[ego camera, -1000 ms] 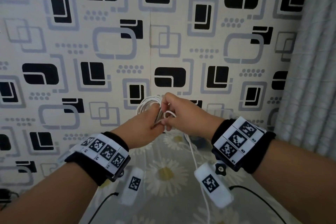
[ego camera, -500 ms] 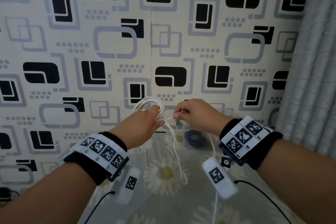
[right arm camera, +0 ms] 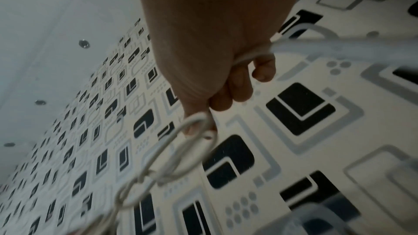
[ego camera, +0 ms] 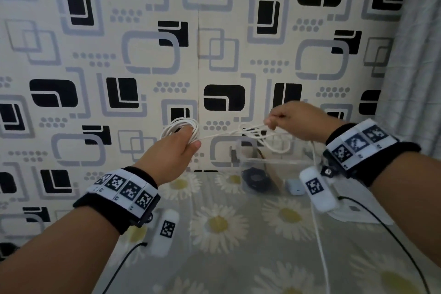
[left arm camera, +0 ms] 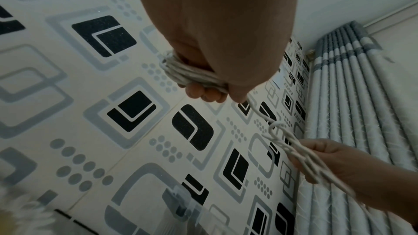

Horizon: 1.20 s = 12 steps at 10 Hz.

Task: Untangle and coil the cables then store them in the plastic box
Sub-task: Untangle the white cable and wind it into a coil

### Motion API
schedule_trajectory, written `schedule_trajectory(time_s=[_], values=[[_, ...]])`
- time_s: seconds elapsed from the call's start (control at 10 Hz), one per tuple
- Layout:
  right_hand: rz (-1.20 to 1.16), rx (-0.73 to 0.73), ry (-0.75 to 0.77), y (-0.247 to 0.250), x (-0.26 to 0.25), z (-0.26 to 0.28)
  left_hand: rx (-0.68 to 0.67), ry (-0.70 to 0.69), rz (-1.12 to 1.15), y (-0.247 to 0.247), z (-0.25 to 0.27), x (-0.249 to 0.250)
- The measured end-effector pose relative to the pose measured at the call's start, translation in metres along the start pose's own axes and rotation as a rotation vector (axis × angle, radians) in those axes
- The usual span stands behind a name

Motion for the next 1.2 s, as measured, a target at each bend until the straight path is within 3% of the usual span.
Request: schedule_trajectory(time_s=[0.4,0.5,0.6,0.8,0.9,1.0,1.1,1.2], values=[[-0.387,0.344,-0.071,0.112,0.006,-0.007,0.158,0.049,0.336,0.02,-0.004,0.0],[-0.367,0.417,-0.031,0.136,-0.015,-0.012,0.177,0.05,0.389,0.014,-0.004,-0.004],[-0.189,0.467,-0.001,0.158,-0.05,-0.012,0.223,0.043,0.43,0.006,-0.004,0.0],[-0.386,0.672,0.271,0.148,-0.066,-0.017,0.372,0.026,0.578,0.014,-0.003,0.003],[-0.188,0.314,0.144,0.1,-0.056,-0.027,0.411,0.087,0.619,0.016,0.002,-0.01],[0.051,-0.348,0.024,0.007,-0.035,-0.022,0.412,0.187,0.624,0.016,0.008,-0.03],[-0.216,-0.35,0.063,-0.03,-0.026,-0.02,0.298,0.222,0.568,0.01,0.006,-0.034],[-0.469,-0.195,0.078,-0.026,-0.028,-0.017,0.253,0.215,0.463,0.008,0.005,-0.026]])
Point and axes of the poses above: each hand's wrist, its own z-axis away from the middle knuckle, its own y-axis out of the back of the hand, x = y × z, the point moved 6 cm from there along -z, towards the middle knuckle, and after that the axes turned 13 degrees about -x, right-handed, at the moved point
